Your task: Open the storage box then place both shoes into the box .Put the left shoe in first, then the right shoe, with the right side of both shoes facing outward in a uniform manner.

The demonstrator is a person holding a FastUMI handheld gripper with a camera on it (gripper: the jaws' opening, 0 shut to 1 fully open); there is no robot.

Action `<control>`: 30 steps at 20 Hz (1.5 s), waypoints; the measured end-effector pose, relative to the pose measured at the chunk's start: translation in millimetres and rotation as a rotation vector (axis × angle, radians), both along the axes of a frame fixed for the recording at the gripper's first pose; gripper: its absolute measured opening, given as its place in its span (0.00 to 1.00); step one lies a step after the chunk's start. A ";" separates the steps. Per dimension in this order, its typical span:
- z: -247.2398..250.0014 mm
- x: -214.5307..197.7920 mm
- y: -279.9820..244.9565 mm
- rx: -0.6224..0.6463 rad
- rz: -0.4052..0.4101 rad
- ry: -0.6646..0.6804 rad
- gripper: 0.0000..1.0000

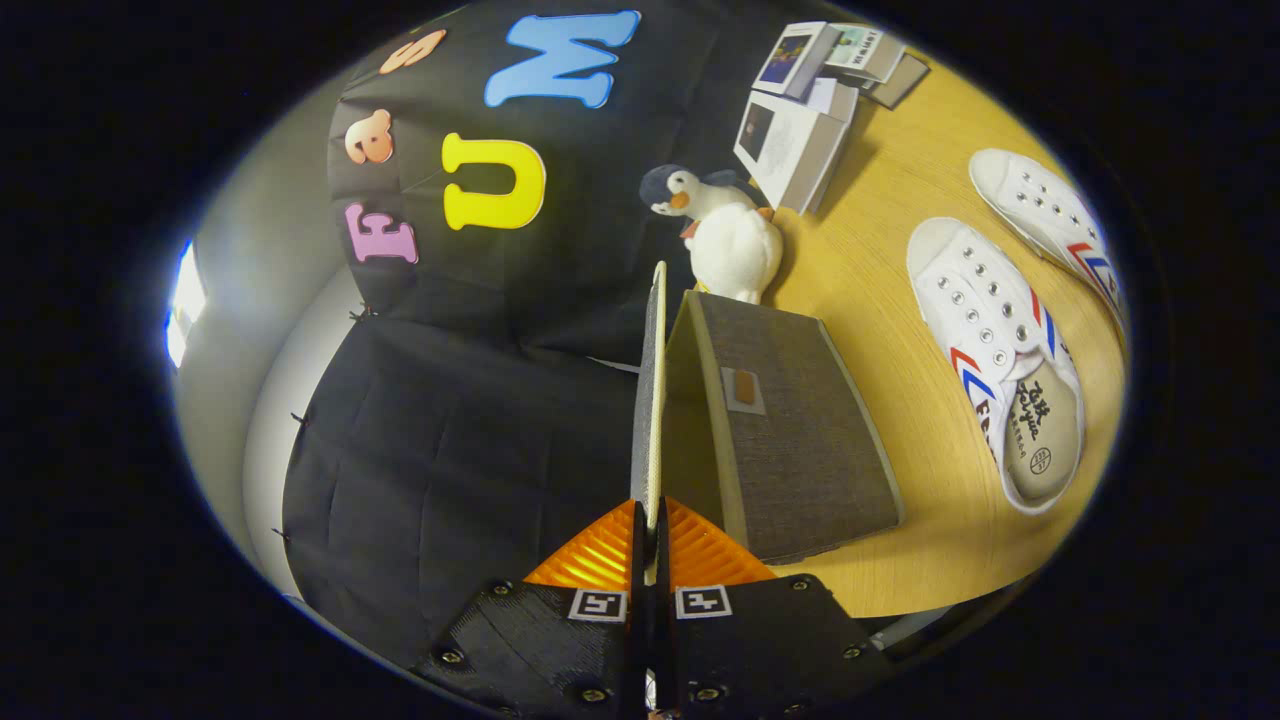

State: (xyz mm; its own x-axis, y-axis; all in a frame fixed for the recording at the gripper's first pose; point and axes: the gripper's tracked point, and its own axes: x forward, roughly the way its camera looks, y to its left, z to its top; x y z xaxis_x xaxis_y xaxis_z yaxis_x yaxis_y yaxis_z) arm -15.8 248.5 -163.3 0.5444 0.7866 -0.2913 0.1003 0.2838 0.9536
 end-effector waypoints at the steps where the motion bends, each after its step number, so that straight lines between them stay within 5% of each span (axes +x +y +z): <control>1: 8.1 2.5 3.0 -0.005 0.008 -0.016 0.04; 15: 97.5 14.7 93.1 -0.106 0.097 -0.218 0.04; 25: 103.4 8.8 181.6 -0.152 0.180 -0.287 0.04; 29: 101.5 7.2 204.8 -0.218 0.206 -0.362 0.20; 30: 105.1 8.4 209.8 -0.216 0.213 -0.378 0.43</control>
